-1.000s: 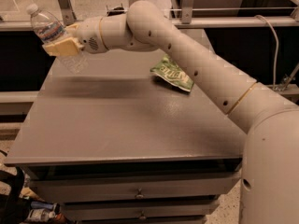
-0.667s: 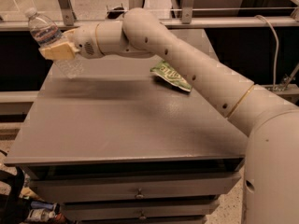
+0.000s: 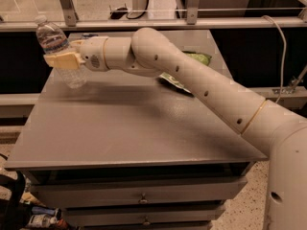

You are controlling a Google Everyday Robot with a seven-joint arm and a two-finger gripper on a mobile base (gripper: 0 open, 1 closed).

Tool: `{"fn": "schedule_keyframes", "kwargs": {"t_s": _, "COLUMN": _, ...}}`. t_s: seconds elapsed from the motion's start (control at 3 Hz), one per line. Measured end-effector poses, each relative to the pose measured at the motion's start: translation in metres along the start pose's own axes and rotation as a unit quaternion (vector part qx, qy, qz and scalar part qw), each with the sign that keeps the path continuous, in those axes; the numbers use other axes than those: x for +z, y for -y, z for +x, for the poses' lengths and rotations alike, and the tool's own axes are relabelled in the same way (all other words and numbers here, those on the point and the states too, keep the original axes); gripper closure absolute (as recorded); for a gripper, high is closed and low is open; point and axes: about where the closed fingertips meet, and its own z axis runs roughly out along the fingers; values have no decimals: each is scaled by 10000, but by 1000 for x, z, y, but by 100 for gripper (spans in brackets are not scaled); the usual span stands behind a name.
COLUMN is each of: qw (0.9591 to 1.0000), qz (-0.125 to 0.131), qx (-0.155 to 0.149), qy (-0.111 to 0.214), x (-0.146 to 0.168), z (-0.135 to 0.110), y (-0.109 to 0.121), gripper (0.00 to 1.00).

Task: Place water bottle upright

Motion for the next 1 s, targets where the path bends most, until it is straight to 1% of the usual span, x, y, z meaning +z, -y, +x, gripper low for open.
{"fn": "schedule_keyframes", "kwargs": {"t_s": 0.33, "qw": 9993, "qz": 52, "qx": 122, "qy": 339, "x": -7, "z": 5, "y": 0, "gripper": 100}}
{"fn": "schedule_keyframes", "kwargs": {"t_s": 1.0, "qw": 9984, "qz": 173, "qx": 230, "qy": 495, "x": -14, "z": 7, "y": -1, "gripper": 100}}
